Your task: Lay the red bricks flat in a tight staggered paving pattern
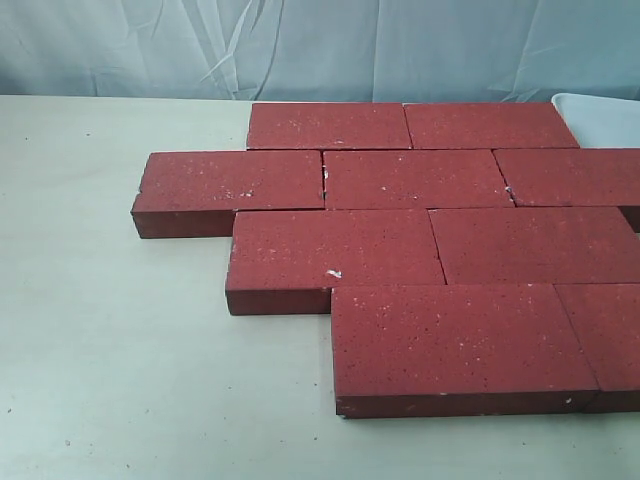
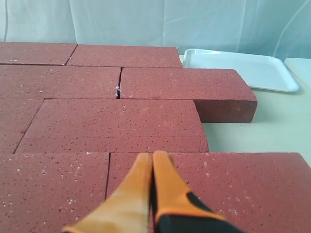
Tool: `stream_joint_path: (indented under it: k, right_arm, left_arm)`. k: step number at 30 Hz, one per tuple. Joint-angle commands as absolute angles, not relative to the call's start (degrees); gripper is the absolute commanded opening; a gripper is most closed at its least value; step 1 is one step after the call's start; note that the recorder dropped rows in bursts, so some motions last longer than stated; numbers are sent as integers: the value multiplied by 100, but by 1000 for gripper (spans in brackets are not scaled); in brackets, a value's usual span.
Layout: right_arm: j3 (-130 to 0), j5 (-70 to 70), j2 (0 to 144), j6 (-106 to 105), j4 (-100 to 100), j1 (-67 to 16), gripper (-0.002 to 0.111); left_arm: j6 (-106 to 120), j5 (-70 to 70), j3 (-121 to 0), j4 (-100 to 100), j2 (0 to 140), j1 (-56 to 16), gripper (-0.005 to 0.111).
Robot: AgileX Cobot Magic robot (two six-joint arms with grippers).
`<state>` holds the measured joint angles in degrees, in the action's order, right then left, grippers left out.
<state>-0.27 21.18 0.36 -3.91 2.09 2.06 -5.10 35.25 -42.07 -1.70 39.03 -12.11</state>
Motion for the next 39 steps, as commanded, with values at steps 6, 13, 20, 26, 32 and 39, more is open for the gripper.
stream_joint_path:
  k: [6,13,20,26,32,39]
  right_arm:
    - [0,2030,0,-394,225,234,-1]
    - [0,2030,0,-394,225,234,-1]
    - [0,2030,0,-394,206,231,-1]
    - [0,2030,0,-394,206,231,-1]
    - [0,2030,0,-394,206,231,-1]
    - [0,2040,0,-394,211,231,-1]
  left_arm:
    - [-533,3482,-4183,-128,3573,-1263,0]
    - [-533,3482,-4183,-36,3572,-1263,0]
    - [-533,3482,-4141,-34,3298,-1253,0]
    - [-533,3482,-3689,0,2748,-1005,0]
    - [-533,3471,-2988,96,2023,-842,0]
    - [-533,3230,-2085,201,1020,-817,0]
